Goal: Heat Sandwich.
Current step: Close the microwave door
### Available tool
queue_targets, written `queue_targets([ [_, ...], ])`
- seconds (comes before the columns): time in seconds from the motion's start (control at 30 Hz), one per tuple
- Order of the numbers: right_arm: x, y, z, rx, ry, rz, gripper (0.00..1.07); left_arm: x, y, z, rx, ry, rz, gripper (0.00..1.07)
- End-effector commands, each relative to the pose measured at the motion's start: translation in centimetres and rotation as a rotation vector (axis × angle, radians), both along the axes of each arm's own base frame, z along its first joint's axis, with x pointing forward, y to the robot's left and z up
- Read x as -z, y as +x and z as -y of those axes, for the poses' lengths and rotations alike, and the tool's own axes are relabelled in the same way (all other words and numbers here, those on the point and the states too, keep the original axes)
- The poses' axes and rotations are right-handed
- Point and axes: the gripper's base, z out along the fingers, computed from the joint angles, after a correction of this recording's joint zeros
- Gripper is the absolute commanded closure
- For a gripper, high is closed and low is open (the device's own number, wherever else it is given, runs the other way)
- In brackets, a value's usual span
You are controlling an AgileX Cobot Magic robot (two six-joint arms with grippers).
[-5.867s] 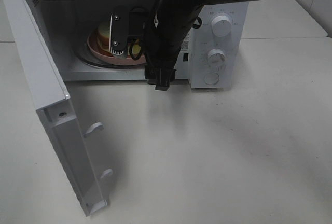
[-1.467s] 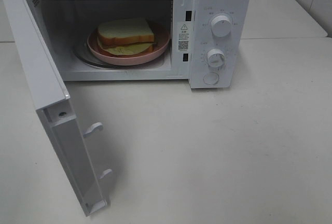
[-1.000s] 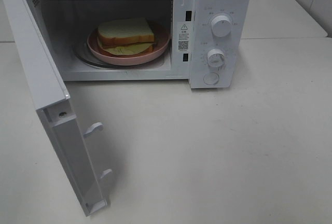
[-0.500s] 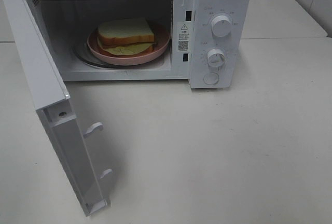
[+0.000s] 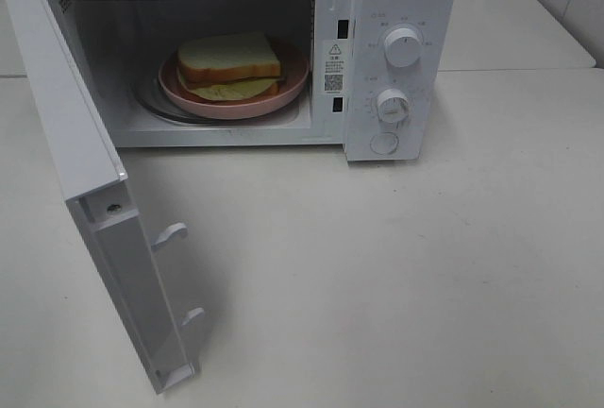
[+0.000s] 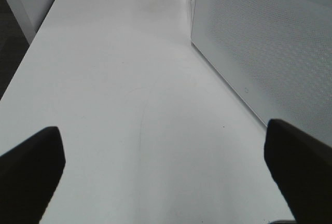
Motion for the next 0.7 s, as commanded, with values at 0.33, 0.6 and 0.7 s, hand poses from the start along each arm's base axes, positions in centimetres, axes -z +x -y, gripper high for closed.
queue_targets([
  [0.33,0.0,-0.4,0.0,0.0,-0.004,0.038,0.33,-1.7,2.3,0.0,-0.016,-0.034,-0.005,0.29],
  [0.6,0.0,-0.4,0.0,0.0,-0.004,0.038,0.33,-1.7,5.7,0.0,-0.016,-0.025,-0.099,0.65],
  [0.7,0.0,-0.4,0.0,0.0,-0.004,0.038,0.33,-1.4,7.1,0.0,-0.015,-0.026,-0.093,0.89],
])
